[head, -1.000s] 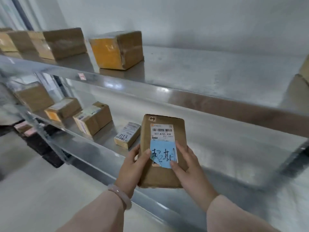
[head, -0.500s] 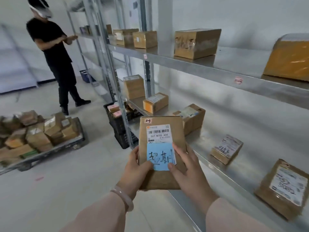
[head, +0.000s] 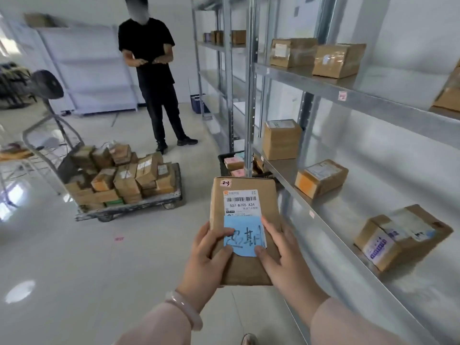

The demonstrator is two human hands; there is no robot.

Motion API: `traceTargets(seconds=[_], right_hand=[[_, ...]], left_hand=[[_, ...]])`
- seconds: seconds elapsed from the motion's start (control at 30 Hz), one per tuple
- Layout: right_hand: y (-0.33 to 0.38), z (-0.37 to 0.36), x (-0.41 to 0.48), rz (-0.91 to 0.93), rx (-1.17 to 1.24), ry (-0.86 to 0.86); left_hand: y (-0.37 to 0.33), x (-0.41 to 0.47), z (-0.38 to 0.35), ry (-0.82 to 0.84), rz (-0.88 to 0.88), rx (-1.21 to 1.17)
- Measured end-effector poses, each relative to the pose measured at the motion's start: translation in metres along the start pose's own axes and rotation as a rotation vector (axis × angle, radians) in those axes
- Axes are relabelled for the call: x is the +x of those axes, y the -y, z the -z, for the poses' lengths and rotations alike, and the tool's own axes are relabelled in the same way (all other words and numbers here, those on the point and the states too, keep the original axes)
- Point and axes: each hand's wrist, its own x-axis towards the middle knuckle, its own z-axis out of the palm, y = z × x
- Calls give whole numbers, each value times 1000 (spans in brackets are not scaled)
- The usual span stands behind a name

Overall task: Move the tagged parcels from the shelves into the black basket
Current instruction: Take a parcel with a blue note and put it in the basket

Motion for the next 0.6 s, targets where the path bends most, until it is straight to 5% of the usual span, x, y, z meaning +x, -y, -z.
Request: traceTargets(seconds=[0.37, 0.6], right_hand=[[-38, -61, 221, 50, 81, 173], [-64, -103, 321, 25, 165, 165]], left_hand=[[23, 210, 26, -248, 79, 30], [42, 307, 50, -194, -17, 93]])
